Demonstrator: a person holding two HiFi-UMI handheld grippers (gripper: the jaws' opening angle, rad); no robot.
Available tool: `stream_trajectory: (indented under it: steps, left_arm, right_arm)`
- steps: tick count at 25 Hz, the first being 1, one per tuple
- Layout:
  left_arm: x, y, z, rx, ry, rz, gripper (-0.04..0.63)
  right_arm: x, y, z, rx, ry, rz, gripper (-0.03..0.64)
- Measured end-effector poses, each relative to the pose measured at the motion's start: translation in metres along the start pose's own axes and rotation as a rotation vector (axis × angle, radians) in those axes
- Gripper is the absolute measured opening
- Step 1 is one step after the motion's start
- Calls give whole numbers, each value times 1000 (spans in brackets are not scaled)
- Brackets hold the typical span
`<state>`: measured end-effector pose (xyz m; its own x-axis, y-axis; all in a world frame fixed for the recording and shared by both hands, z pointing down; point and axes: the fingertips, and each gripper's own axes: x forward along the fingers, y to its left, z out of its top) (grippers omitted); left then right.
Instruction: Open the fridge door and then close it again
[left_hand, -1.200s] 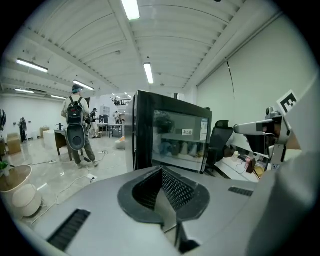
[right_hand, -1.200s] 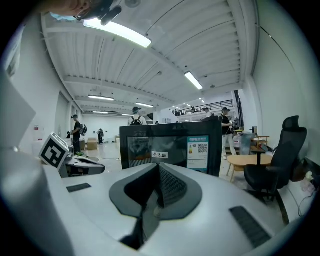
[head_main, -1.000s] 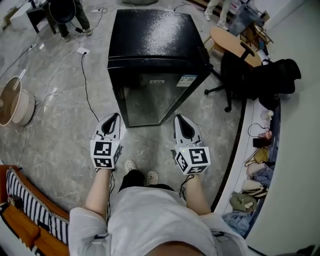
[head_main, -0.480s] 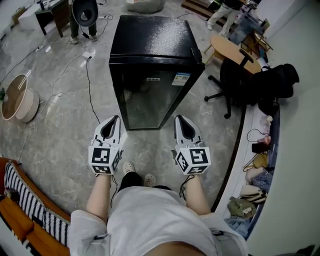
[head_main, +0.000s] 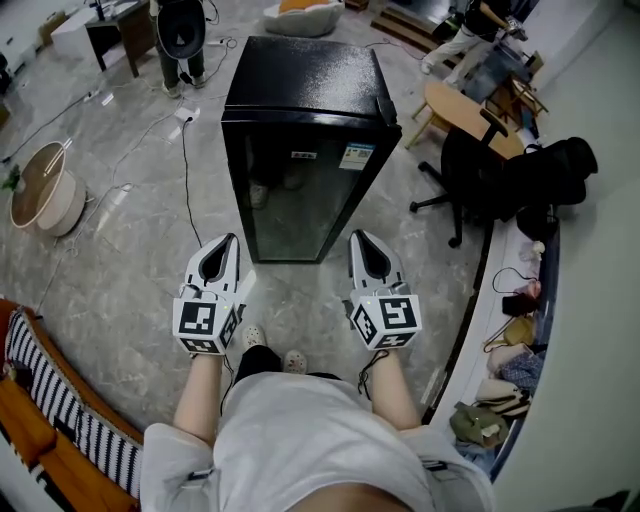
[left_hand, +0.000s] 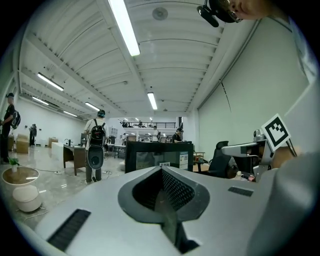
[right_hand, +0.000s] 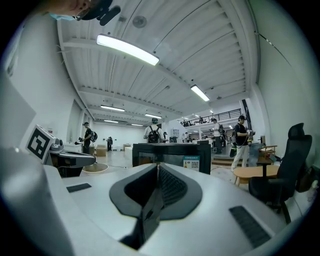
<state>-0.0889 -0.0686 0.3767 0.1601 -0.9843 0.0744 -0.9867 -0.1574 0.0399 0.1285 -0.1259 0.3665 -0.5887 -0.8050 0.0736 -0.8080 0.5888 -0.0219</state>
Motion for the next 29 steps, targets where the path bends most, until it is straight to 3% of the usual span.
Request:
stream_trajectory:
  steps: [15,29]
  left_arm:
    - [-19,-42,12,-10,-59,-7,15]
    - [-29,-59,15,-5,-56,10,15]
  right_arm:
    - [-36,-11,7,-17,-30,38,25]
    - [-49,-15,14,-19,-53,67,25]
